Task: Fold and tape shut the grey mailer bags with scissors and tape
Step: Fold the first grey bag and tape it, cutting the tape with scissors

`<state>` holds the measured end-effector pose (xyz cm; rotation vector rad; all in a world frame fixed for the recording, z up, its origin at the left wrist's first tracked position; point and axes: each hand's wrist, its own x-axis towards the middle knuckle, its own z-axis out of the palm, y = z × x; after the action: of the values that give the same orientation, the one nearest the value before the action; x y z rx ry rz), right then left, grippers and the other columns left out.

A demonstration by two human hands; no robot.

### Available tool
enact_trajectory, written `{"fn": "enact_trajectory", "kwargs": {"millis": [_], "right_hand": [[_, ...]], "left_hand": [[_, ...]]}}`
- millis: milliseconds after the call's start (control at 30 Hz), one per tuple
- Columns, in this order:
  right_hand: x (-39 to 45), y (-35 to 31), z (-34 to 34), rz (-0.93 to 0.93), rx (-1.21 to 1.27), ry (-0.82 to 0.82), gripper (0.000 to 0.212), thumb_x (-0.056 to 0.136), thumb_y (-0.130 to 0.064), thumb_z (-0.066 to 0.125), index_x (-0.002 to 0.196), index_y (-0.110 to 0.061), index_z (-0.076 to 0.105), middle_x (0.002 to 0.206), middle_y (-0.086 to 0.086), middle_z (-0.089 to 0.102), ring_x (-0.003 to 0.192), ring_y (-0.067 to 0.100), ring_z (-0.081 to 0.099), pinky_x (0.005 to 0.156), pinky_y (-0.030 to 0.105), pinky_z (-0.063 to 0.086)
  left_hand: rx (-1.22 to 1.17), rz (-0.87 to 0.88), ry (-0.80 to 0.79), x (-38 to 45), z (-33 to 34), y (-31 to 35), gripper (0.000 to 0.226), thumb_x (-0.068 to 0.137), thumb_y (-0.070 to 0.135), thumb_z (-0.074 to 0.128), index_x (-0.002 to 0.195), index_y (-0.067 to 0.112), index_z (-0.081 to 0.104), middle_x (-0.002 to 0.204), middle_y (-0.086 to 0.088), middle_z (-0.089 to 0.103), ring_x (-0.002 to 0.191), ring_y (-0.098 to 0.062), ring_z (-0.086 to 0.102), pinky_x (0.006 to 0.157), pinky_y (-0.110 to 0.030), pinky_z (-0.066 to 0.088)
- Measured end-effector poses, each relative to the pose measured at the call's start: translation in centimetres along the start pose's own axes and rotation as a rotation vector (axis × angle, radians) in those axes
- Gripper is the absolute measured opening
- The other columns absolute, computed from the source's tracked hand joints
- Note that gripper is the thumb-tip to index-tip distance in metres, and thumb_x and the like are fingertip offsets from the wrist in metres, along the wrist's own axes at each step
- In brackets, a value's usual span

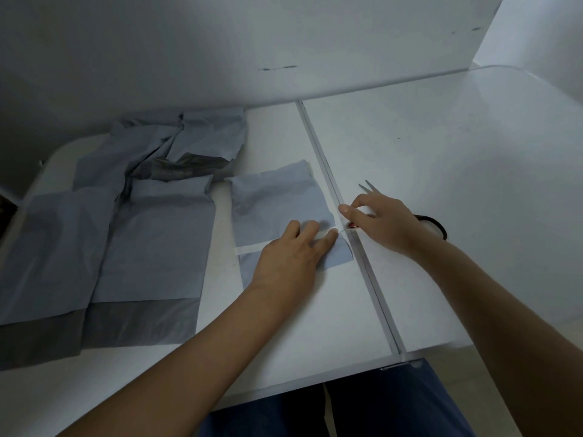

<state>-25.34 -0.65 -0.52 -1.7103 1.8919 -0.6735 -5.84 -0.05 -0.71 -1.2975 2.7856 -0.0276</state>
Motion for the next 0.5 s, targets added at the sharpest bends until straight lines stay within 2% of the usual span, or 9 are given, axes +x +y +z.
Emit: {"fn": "enact_trajectory", "kwargs": {"millis": [167,233,300,433,500], "right_hand": [[-0.3,0.0,0.6,-0.013,0.041,0.101,0.032,0.092,-0.043,0.057,0.08,-0.014,0.065,0.075,-0.009,0.066,0.07,-0.001,0.057,0.063,0.005,0.038],[-0.5,0.1,0.9,-0.002,0.074,0.106,0.032,0.091,-0.045,0.059,0.082,-0.016,0.066,0.08,-0.006,0.068,0.076,0.004,0.062,0.07,0.009,0.042],[-0.4,0.2,1.1,0.011,0.096,0.114,0.031,0.09,-0.048,0.059,0.086,-0.018,0.066,0.086,-0.004,0.069,0.083,0.009,0.065,0.076,0.019,0.046],[-0.4,0.2,1.3,0.001,0.118,0.118,0.031,0.093,-0.044,0.055,0.093,-0.014,0.065,0.088,-0.004,0.069,0.085,0.01,0.066,0.078,0.021,0.048],[-0.1,0.5,1.4,0.003,0.137,0.128,0.031,0.094,-0.043,0.053,0.094,-0.015,0.065,0.094,-0.003,0.067,0.085,0.008,0.066,0.081,0.021,0.048]], "left_hand": [[0.003,0.007,0.033,0.3,0.1,-0.1,0.067,0.095,0.019,0.048,0.15,0.035,0.014,0.133,0.001,0.027,0.115,-0.02,0.03,0.064,-0.027,0.031],[-0.001,0.009,0.053,0.6,-0.1,-0.2,0.065,0.095,0.02,0.048,0.149,0.037,0.017,0.131,0.0,0.03,0.113,-0.02,0.033,0.065,-0.028,0.032],[0.018,0.017,0.049,1.1,-0.4,-0.3,0.063,0.095,0.02,0.048,0.149,0.038,0.019,0.129,0.0,0.032,0.112,-0.02,0.035,0.065,-0.029,0.033],[0.034,0.037,0.016,1.4,-0.7,-0.5,0.062,0.095,0.023,0.051,0.148,0.04,0.022,0.128,-0.001,0.034,0.111,-0.021,0.037,0.065,-0.03,0.036],[-0.043,0.063,-0.022,1.7,-1.1,-1.1,0.061,0.093,0.019,0.051,0.146,0.04,0.029,0.128,0.0,0.037,0.112,-0.021,0.039,0.066,-0.032,0.041]]}}
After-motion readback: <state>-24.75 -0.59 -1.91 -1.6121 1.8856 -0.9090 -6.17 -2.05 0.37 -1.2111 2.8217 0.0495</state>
